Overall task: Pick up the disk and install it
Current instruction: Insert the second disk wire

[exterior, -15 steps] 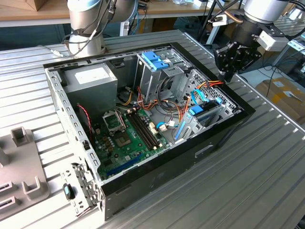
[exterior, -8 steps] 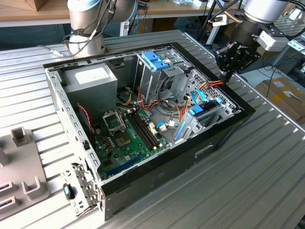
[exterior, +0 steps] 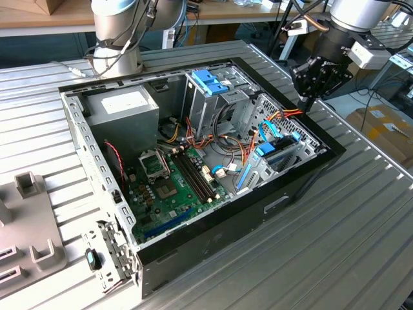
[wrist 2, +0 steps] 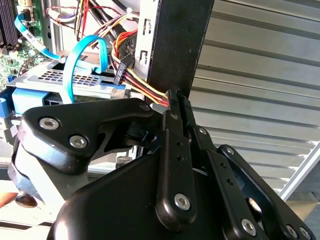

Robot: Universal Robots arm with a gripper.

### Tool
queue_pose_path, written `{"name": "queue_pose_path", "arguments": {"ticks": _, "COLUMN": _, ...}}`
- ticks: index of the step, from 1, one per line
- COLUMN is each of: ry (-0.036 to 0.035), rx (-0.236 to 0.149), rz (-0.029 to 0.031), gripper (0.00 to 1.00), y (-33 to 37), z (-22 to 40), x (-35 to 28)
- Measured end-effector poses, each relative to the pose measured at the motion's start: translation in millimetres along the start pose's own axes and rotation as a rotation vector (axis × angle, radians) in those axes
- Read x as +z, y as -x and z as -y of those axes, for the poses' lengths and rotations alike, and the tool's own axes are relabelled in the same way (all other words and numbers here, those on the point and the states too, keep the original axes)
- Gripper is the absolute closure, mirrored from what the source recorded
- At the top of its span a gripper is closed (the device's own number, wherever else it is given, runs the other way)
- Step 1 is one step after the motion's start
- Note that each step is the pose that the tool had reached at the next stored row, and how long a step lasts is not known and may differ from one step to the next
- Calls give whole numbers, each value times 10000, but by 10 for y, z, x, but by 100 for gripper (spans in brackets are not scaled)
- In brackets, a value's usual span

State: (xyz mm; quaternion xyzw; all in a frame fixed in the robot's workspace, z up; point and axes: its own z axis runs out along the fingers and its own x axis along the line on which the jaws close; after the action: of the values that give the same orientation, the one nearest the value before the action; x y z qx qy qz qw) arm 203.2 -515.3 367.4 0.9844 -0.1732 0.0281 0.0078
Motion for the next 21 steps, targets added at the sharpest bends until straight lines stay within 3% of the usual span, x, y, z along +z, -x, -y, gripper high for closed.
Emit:
{"name": "queue_pose_path", "arguments": {"ticks": 6, "ry": 6, "rx": 0, "rz": -2, "gripper": 84, "y": 0, "z": 0, "x": 0}}
{"name": "queue_pose_path", "arguments": {"ticks": 14, "ry": 5, "rx": -1, "rz": -1, "gripper": 84, "y": -5, "z": -1, "x": -83}}
{"name": "queue_pose_path", "arguments": {"ticks": 21, "ry": 7, "rx": 5, "rz": -2, "gripper": 84, "y": -5, "z": 0, "x": -95}}
